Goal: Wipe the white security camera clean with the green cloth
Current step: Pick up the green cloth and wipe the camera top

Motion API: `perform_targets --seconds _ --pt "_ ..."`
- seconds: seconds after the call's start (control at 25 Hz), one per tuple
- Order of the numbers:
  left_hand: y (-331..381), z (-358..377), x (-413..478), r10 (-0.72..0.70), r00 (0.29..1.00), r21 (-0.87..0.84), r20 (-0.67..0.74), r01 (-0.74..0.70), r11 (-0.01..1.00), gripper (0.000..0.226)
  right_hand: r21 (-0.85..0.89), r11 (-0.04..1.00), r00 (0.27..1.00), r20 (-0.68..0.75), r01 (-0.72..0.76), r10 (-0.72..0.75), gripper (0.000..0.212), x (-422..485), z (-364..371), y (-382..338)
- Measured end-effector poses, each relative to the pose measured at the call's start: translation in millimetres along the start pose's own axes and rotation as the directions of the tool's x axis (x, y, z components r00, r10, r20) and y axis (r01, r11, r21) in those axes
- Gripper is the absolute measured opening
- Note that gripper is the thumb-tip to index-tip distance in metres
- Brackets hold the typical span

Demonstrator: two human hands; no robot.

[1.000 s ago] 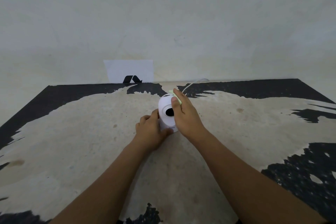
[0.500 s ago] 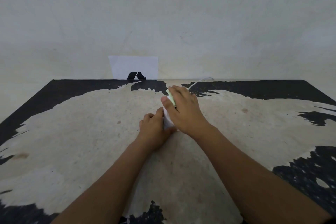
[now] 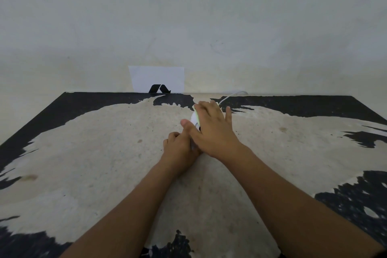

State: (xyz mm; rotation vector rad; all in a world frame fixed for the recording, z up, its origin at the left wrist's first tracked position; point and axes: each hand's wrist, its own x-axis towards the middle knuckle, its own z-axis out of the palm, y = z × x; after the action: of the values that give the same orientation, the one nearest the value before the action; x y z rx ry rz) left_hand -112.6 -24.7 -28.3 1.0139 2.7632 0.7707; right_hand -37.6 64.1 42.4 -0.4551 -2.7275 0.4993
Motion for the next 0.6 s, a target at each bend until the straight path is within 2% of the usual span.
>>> perform_targets --seconds 0.08,0.16,0.2,0.28,0.36,0.44,0.52,0.6 --pt "2.3 -5.7 -1.3 0.001 1.000 -0.036 0.027 0.000 0.999 0.058 -0.007 1.000 0.999 0.039 0.009 -0.009 0.072 5.4 -5.0 -3.3" --pt "2.8 -23.3 -7.5 0.022 0.999 -0.179 0.043 -0.014 0.984 0.067 0.113 0.994 0.999 0.046 -0.011 0.006 0.077 8.9 -9.2 -1.8" --pt "2.5 -35.5 -10.3 0.038 0.999 -0.255 0.009 -0.034 0.966 0.069 0.207 0.978 0.999 0.038 -0.026 0.018 0.079 10.7 -10.8 1.3" --pt "6.4 -60.7 -12.7 0.089 0.983 -0.317 -0.164 -0.138 0.938 0.061 0.399 0.915 0.998 0.034 -0.064 0.055 0.081 13.7 -12.3 7.6" --pt "20.7 -77.5 -10.7 0.186 0.948 -0.327 -0.260 -0.267 0.906 0.055 0.555 0.824 0.994 0.066 -0.114 0.093 0.083 16.3 -14.6 9.1" --pt "34.7 -79.1 -6.7 0.320 0.927 -0.289 -0.194 -0.366 0.885 0.053 0.720 0.675 0.986 0.081 -0.158 0.144 0.079 14.7 -19.9 6.6" --pt "37.8 -72.1 -3.8 0.367 0.922 -0.235 -0.124 -0.387 0.892 0.046 0.847 0.508 0.976 0.050 -0.155 0.214 0.071 7.5 -22.4 7.5" --pt "32.9 -66.9 -3.4 0.349 0.929 -0.219 -0.123 -0.368 0.904 0.044 0.873 0.449 0.956 0.062 -0.191 0.286 0.076 -3.8 -18.8 13.7"
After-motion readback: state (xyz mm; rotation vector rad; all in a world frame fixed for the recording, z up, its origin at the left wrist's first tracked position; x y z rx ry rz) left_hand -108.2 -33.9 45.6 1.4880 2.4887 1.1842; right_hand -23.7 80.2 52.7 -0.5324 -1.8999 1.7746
